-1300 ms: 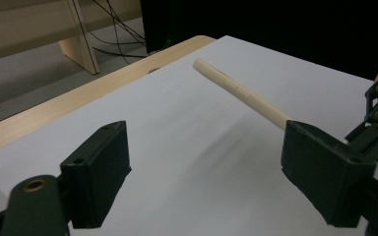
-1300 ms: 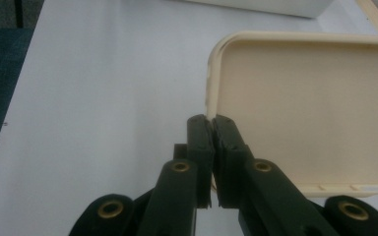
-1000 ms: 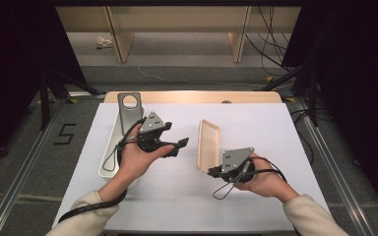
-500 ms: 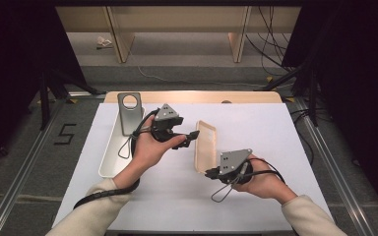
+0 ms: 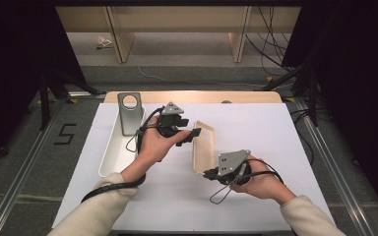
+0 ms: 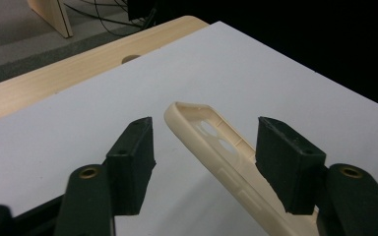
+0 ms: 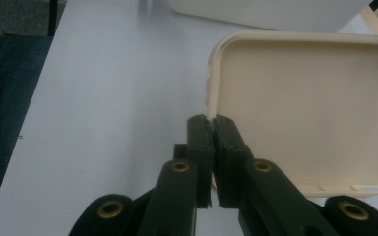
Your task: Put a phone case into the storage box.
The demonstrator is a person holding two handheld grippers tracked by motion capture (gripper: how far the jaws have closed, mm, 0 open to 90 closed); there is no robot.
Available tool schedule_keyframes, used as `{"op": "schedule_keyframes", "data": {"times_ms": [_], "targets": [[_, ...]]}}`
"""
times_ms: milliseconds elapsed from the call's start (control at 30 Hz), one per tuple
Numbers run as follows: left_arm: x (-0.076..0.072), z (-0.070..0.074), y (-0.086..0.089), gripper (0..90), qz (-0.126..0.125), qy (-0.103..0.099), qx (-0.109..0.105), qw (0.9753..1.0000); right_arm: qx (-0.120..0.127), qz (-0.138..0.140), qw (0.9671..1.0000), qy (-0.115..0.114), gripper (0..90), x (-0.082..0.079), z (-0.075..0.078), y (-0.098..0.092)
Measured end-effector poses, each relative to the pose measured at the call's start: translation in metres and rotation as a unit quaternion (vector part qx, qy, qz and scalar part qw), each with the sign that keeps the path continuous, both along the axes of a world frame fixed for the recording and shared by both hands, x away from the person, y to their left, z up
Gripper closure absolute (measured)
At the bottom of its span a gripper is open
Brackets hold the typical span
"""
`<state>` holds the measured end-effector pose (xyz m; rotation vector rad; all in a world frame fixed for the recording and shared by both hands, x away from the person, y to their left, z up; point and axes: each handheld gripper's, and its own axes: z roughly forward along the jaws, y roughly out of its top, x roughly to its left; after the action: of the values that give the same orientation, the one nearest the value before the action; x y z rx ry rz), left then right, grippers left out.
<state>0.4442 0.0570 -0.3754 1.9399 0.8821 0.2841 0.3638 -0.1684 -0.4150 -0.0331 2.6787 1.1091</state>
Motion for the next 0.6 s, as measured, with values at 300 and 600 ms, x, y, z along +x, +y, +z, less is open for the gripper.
{"op": "schedule_keyframes", "data": {"times_ms": [300, 600], "targets": [[0.007, -0.005, -0.006, 46.2, 0.006, 0.046, 0.005, 0.9989, -0.002, 0.003, 1.0, -0.003, 87.7, -0.001, 0.001, 0.001], [0.013, -0.007, -0.008, 58.9, 0.016, 0.073, -0.012, 0.9971, -0.005, 0.008, 0.9999, -0.006, 87.8, -0.003, 0.001, 0.003]]}}
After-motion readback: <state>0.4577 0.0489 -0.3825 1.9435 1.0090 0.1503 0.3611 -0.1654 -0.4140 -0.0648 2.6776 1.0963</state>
